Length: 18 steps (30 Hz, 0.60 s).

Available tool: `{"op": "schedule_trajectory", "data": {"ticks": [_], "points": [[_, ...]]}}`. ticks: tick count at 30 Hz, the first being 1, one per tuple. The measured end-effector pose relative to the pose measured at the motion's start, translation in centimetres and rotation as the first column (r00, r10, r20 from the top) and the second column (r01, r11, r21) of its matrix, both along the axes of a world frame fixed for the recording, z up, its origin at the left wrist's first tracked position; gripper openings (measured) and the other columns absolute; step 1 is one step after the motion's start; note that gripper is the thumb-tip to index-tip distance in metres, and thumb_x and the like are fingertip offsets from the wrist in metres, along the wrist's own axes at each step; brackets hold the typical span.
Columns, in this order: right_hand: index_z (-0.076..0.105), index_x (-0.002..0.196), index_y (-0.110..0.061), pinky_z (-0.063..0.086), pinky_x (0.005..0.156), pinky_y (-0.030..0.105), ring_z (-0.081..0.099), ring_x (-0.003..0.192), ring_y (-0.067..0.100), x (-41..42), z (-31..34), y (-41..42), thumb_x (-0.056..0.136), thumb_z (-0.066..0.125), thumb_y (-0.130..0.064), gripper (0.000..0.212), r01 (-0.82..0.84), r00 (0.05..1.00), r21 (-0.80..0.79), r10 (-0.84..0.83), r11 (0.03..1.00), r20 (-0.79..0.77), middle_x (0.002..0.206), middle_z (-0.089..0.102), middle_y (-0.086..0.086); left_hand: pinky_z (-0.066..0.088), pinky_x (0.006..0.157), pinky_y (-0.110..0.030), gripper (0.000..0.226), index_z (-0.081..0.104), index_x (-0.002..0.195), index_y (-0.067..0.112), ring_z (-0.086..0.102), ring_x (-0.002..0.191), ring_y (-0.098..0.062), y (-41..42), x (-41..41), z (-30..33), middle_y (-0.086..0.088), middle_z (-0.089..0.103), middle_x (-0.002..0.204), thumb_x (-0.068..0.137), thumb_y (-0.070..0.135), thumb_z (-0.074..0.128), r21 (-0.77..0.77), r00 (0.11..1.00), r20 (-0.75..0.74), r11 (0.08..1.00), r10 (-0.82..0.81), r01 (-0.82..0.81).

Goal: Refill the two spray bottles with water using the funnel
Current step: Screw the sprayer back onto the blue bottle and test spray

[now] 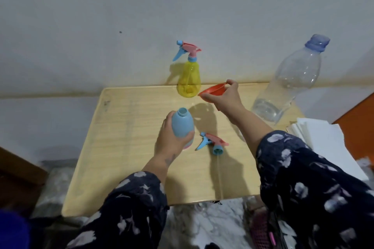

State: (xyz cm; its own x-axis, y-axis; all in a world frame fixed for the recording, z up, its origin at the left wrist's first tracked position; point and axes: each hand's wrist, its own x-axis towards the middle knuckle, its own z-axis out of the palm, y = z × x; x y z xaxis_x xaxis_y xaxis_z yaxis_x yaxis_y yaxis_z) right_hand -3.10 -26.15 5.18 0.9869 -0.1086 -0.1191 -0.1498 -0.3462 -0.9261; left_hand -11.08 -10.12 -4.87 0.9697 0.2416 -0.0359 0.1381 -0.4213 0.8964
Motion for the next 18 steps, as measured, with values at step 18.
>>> {"op": "schedule_trajectory", "data": {"ticks": [18], "points": [[0.002,0.152,-0.014,0.031,0.114,0.042,0.02,0.144,0.035,0.3,-6.5,-1.3,0.082,0.072,-0.029,0.1,0.099,0.99,-0.477,-0.135,0.873,-0.041,0.159,0.005,0.02,0.053,0.089,-0.047,0.086,0.027,0.132,0.05,0.054,0.11,-0.017,-0.1,0.2,-1.4,0.014,0.049,0.129,0.066,0.045,0.081,-0.022,0.999,-0.004,0.999,0.036,-0.036]]}}
